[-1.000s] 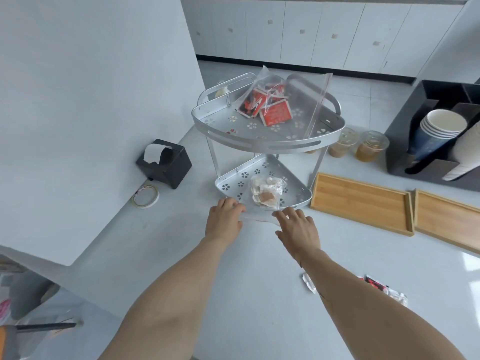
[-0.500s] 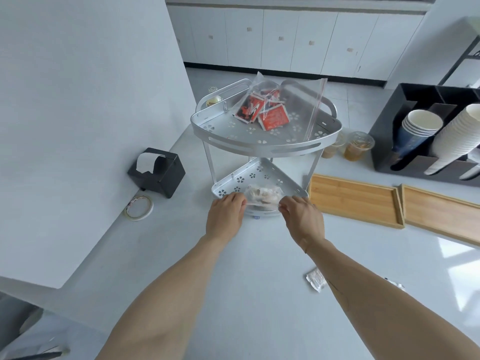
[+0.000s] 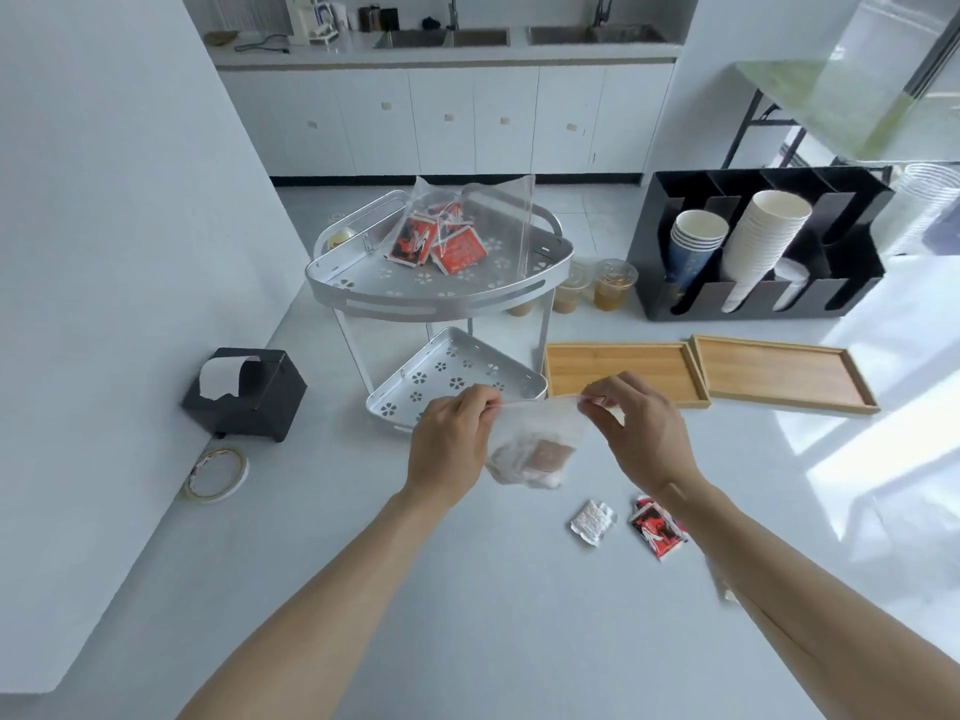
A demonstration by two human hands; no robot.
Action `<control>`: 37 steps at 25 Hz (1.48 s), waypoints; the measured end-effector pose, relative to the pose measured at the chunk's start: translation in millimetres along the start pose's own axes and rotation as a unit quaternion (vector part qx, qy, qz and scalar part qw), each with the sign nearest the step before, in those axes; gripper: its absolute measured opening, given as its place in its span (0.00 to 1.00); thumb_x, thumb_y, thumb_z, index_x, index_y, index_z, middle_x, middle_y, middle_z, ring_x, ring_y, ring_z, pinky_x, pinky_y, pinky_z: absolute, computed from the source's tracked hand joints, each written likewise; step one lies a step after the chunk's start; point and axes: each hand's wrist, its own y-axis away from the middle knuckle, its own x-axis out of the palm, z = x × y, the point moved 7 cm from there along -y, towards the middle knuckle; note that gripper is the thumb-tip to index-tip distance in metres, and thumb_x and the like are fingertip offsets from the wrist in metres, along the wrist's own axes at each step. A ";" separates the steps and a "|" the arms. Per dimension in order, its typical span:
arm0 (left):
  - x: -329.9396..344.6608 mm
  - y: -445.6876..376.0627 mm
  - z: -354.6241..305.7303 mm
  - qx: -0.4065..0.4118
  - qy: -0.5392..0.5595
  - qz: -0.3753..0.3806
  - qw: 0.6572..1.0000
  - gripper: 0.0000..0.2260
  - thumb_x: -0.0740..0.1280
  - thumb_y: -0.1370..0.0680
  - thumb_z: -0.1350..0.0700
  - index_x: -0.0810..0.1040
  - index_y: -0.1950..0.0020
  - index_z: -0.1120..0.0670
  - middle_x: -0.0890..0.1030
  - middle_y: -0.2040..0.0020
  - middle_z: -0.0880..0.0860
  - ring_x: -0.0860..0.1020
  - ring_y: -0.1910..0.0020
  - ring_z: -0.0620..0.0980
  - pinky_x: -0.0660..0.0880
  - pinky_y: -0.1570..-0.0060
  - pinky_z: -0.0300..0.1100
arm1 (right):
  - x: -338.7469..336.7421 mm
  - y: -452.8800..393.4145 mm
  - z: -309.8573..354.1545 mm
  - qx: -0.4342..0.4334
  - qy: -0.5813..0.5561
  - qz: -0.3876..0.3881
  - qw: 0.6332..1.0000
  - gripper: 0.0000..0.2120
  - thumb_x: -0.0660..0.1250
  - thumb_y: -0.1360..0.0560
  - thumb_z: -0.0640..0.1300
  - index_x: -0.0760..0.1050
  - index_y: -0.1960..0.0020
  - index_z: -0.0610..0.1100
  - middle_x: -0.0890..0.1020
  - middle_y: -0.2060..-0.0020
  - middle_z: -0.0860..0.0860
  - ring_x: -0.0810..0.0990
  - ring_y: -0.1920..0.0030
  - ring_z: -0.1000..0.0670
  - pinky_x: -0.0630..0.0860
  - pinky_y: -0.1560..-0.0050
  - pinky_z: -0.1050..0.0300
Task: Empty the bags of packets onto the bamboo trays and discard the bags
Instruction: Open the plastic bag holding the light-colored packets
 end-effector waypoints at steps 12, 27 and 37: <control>99.7 95.8 -103.8 -0.082 0.224 0.199 0.951 0.08 0.65 0.20 0.51 0.71 0.52 0.37 0.80 0.50 0.35 0.78 0.50 0.35 0.72 0.53 0.29 | -79.7 148.7 -100.6 0.133 -0.079 0.123 0.980 0.08 0.71 0.26 0.42 0.79 0.57 0.56 0.82 0.61 0.58 0.81 0.60 0.55 0.80 0.55 0.52; 103.1 127.9 -148.2 -0.276 0.209 0.108 0.932 0.06 0.71 0.26 0.51 0.73 0.56 0.45 0.77 0.59 0.42 0.76 0.60 0.42 0.73 0.59 0.31 | -68.1 165.3 -107.5 0.111 -0.053 0.129 0.984 0.06 0.72 0.29 0.43 0.79 0.57 0.54 0.74 0.74 0.59 0.74 0.70 0.57 0.74 0.66 0.59; 108.2 174.0 -139.4 -0.464 0.324 0.291 0.772 0.08 0.67 0.22 0.53 0.82 0.60 0.53 0.84 0.63 0.50 0.80 0.67 0.44 0.81 0.66 0.43 | -26.1 193.1 -81.3 0.098 -0.146 0.240 0.955 0.10 0.73 0.31 0.51 0.80 0.50 0.58 0.80 0.61 0.59 0.80 0.58 0.58 0.79 0.61 0.58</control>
